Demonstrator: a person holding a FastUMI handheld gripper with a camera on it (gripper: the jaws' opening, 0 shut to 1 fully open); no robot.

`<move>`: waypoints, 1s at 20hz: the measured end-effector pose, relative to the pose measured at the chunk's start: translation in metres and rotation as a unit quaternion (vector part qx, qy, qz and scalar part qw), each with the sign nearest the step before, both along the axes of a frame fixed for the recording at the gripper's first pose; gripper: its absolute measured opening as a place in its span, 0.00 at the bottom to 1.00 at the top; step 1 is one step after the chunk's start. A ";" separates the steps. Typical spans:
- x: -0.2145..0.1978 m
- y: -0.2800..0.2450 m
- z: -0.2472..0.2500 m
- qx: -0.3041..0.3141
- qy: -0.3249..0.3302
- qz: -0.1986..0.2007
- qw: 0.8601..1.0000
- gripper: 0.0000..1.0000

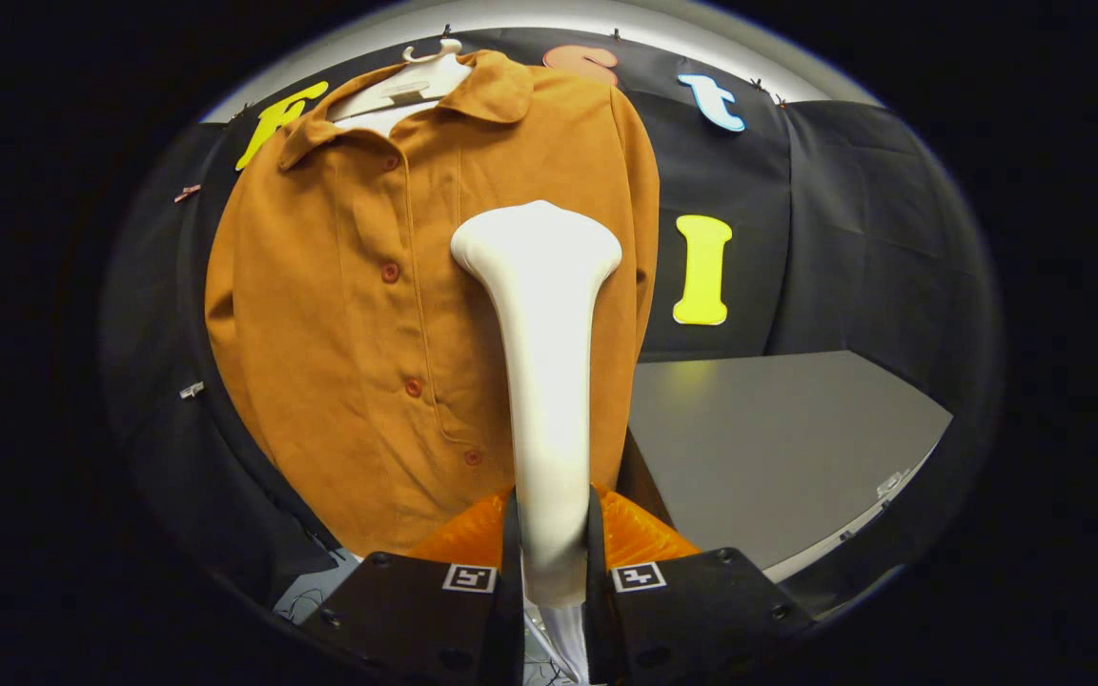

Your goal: Iron the clothes twice with a garment steamer, once on the left side and once on the right side.

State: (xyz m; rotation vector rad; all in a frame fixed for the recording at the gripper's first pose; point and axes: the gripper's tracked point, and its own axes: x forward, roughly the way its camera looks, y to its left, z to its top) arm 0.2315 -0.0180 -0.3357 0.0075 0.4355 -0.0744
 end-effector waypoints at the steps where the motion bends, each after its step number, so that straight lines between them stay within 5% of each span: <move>1: -0.001 0.000 -0.010 0.002 0.010 -0.001 1.000 0.29; 20: -0.083 0.013 -0.159 0.025 0.190 -0.002 0.981 0.29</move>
